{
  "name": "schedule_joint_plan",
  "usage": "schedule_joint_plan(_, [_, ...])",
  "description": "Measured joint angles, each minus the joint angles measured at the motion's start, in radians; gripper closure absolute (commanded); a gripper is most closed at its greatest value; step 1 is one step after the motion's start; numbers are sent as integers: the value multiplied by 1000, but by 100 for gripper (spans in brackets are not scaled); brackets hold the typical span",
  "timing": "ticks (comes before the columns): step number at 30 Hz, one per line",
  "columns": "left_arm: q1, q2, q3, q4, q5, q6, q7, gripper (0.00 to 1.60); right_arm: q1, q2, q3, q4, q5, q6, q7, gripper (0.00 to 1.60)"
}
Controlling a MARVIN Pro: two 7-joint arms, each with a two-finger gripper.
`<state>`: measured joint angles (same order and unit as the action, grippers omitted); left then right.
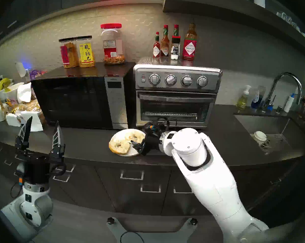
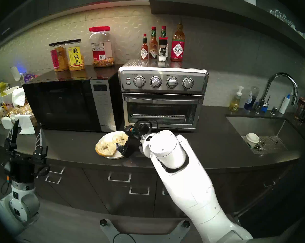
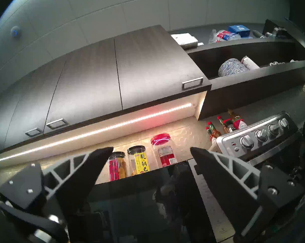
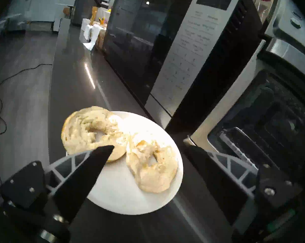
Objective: Open the oven and place the bagel inside on the rack
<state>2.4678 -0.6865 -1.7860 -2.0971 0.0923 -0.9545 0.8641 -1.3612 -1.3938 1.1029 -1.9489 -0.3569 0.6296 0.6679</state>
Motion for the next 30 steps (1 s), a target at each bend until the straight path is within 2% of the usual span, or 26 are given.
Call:
schedule_joint_plan(5, [0, 0, 0, 0, 0, 0, 0, 0, -53, 20, -3, -60, 2, 4, 1, 0])
schedule_joint_plan(14, [0, 0, 0, 0, 0, 0, 0, 0, -142, 27, -45, -119, -16, -24, -56, 0])
schedule_joint_plan(30, [0, 0, 0, 0, 0, 0, 0, 0, -202, 10, -154, -125, -73, -55, -137, 0])
